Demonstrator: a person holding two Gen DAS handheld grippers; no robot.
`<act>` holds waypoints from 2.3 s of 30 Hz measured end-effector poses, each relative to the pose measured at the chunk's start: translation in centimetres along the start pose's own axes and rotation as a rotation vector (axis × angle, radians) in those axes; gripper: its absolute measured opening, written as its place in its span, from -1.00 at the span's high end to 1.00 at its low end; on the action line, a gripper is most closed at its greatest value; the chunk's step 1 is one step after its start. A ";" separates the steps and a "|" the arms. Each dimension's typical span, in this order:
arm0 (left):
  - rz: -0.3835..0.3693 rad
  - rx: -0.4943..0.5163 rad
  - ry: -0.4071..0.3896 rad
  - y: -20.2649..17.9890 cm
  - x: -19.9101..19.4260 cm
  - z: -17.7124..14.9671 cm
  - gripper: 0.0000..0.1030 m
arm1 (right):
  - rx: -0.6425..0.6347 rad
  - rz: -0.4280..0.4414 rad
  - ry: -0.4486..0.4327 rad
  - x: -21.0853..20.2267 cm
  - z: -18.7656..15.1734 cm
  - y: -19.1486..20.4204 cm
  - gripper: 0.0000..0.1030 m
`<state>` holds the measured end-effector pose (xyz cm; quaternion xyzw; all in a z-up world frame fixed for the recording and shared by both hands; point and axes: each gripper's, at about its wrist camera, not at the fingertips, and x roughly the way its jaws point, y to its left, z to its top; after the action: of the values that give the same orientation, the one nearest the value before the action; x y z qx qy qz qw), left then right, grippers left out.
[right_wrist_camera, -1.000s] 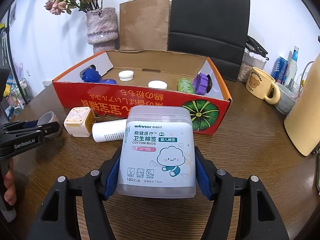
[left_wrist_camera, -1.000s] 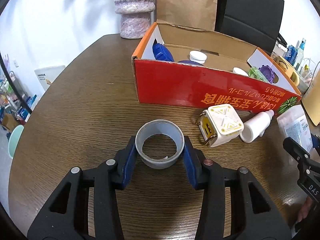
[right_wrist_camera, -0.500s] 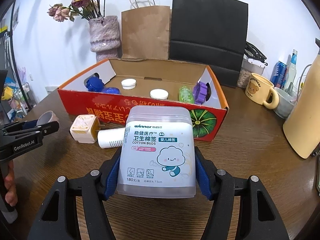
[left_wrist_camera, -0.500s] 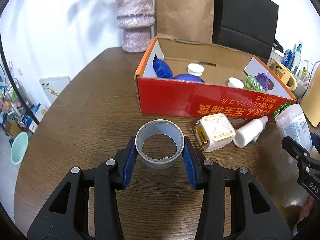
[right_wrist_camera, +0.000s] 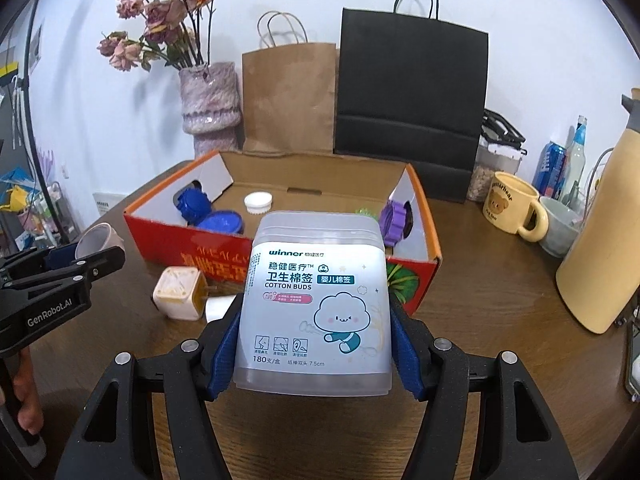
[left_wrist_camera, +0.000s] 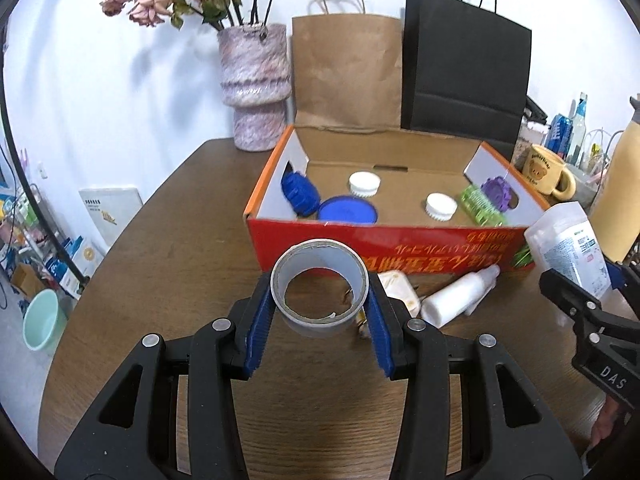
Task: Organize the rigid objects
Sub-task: 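Carry tape roll with left tool while right tool carries cotton-bud tub over box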
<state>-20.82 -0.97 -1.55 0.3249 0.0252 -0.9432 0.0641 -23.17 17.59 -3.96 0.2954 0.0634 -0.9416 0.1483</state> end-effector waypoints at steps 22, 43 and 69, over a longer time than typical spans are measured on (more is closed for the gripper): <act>-0.029 -0.086 -0.094 -2.2 0.9 5.6 0.23 | 0.036 0.014 -0.086 1.9 5.5 -0.4 -0.36; 0.000 -0.080 -0.083 -3.5 6.4 8.8 0.23 | 0.008 0.000 -0.057 7.7 8.2 -1.0 -0.36; 0.043 -0.031 -0.039 -2.9 12.4 11.1 0.23 | -0.044 -0.024 0.013 13.6 9.3 -1.7 -0.36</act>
<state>-37.61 -0.40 -0.44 0.3060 0.0315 -0.9472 0.0900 -39.32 13.95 -4.11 0.2976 0.0883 -0.9398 0.1432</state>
